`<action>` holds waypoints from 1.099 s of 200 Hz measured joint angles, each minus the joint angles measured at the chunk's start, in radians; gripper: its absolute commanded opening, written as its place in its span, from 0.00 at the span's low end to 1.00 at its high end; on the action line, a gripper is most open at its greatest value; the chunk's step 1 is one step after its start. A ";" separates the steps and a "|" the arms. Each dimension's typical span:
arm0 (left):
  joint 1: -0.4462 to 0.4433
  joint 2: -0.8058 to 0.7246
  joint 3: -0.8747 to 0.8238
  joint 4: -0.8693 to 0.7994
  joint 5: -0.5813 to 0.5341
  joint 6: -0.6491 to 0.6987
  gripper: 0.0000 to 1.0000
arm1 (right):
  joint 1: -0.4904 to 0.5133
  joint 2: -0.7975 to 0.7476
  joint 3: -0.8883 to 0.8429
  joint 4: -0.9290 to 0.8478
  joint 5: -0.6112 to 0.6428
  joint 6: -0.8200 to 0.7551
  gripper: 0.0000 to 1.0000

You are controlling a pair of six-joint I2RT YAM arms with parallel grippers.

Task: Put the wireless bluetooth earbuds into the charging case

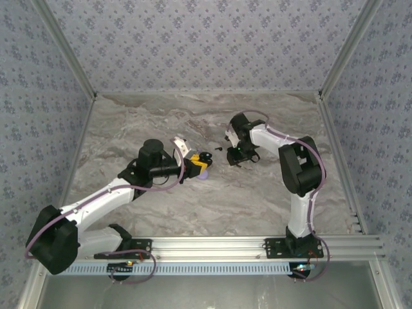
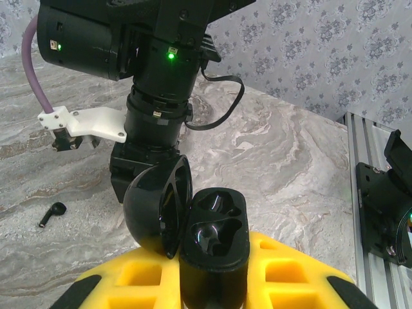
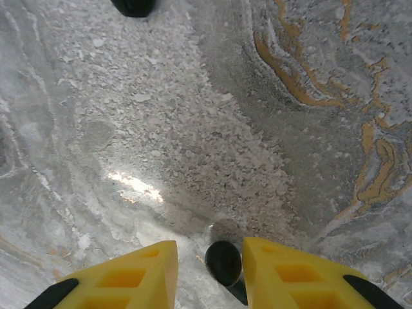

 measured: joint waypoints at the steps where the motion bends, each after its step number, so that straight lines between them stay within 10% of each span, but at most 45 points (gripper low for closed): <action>1: 0.000 0.000 0.000 0.000 0.000 0.000 0.14 | 0.000 0.000 0.000 0.000 0.000 0.000 0.34; 220: 0.000 0.000 0.000 0.000 -0.001 0.000 0.14 | -0.002 0.016 0.008 -0.005 0.064 0.024 0.19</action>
